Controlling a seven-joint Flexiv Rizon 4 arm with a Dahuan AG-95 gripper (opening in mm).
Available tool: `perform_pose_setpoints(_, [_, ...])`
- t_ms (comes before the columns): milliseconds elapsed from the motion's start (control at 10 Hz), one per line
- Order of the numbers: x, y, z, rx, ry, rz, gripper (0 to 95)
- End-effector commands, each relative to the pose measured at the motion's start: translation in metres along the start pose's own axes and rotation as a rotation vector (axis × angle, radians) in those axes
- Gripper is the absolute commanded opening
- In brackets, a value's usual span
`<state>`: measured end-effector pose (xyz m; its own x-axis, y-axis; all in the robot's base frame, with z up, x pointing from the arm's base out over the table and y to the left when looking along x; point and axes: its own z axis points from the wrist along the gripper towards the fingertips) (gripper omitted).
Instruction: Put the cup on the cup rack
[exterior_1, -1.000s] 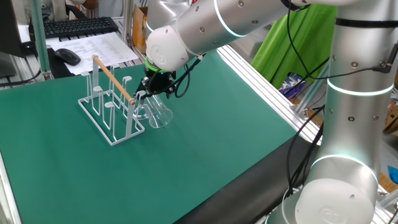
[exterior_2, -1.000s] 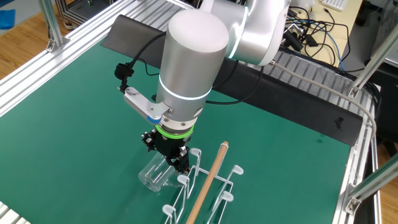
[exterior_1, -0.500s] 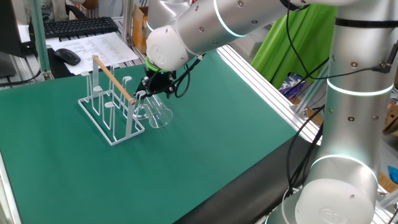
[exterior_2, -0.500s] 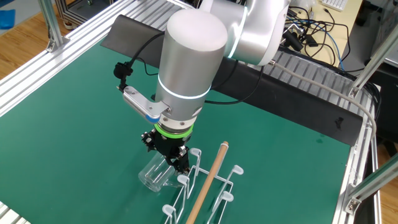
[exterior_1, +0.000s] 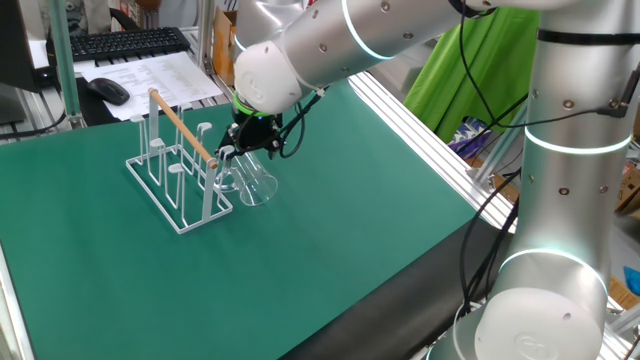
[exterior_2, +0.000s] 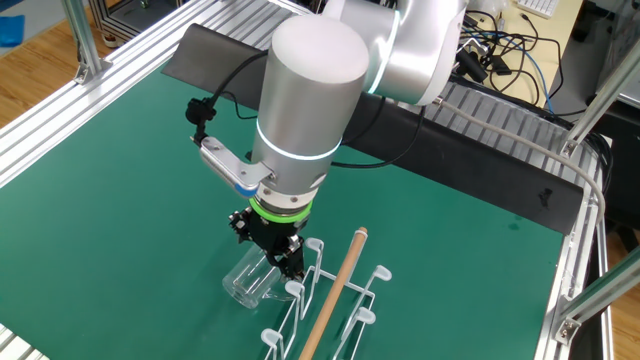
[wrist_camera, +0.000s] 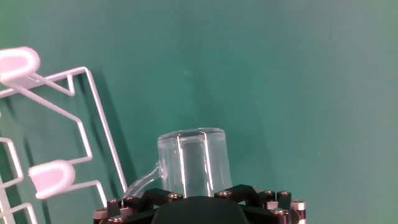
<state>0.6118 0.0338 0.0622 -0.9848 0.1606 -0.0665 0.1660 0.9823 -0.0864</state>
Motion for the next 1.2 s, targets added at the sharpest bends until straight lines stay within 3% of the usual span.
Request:
perform_pose_setpoints(100, [-0.0015,0.0008,0.0011,0.049,0.067,-0.046,95.0])
perform_pose_setpoints(400, [-0.0015,0.0008,0.0011,0.07,0.105,-0.066,95.0])
perform_pose_setpoints(1200, [-0.0014,0.0008,0.0011,0.077,0.106,-0.076,95.0])
